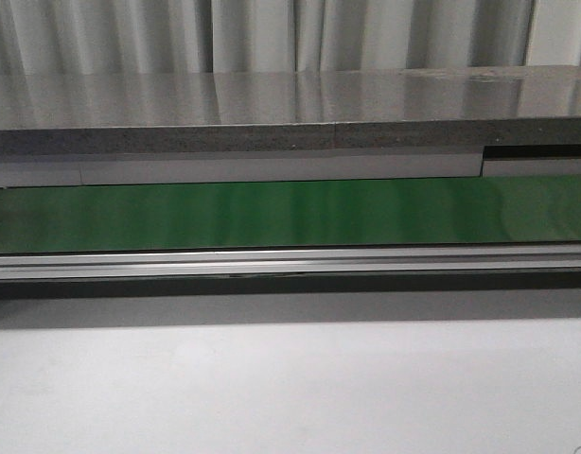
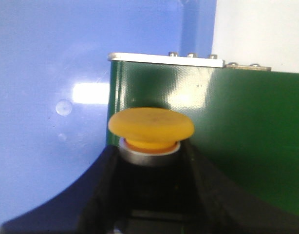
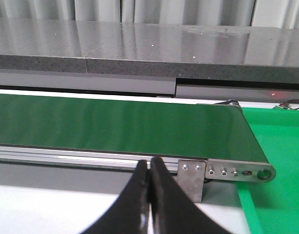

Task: Move button from left to right
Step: 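Lift the button with the left gripper and carry it to the belt, then set the button on the belt end near the left arm and release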

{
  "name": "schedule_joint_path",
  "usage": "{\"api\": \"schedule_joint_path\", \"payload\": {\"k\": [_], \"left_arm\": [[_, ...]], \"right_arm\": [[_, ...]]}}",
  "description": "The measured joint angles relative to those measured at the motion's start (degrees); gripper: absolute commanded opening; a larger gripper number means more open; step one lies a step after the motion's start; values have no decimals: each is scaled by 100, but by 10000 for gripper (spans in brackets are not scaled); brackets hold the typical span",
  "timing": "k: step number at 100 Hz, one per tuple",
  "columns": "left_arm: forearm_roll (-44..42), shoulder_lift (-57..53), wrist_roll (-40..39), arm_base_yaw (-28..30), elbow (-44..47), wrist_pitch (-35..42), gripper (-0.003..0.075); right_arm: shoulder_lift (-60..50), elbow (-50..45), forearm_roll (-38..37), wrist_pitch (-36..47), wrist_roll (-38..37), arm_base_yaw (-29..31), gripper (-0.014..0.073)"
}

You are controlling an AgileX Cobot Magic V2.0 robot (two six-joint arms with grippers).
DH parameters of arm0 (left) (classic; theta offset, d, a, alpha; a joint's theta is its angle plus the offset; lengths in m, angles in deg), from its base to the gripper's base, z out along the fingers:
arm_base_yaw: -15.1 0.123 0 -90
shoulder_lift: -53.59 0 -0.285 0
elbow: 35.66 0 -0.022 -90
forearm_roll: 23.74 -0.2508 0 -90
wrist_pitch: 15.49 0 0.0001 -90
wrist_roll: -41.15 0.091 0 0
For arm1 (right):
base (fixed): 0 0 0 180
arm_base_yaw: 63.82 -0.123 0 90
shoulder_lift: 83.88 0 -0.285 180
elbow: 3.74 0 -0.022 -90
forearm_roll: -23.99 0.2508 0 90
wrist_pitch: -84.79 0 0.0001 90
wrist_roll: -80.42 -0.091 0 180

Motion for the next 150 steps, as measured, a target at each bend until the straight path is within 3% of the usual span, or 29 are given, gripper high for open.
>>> {"api": "schedule_joint_path", "payload": {"k": [19, 28, 40, 48, 57, 64, 108, 127, 150], "left_arm": [[-10, 0, 26, -24, 131, 0, -15], [-10, 0, 28, -24, 258, 10, 28], [-10, 0, 28, -24, 359, 45, 195], [-10, 0, 39, -24, 373, 79, 391], [-10, 0, 39, -24, 373, 108, 554], [-10, 0, 39, -24, 373, 131, 624], [-21, -235, 49, -228, 385, 195, 630], [39, -878, 41, -237, 419, 436, 630], [98, -2209, 41, -323, 1073, 1301, 629]], "right_arm": [[0, 0, 0, 0, 0, 0, -68], [0, 0, 0, 0, 0, 0, -68], [0, 0, 0, 0, 0, 0, -68], [0, 0, 0, 0, 0, 0, -68], [0, 0, 0, 0, 0, 0, -68], [0, 0, 0, 0, 0, 0, -68], [0, 0, 0, 0, 0, 0, -68], [0, 0, 0, 0, 0, 0, -68], [0, 0, 0, 0, 0, 0, -68]]}}
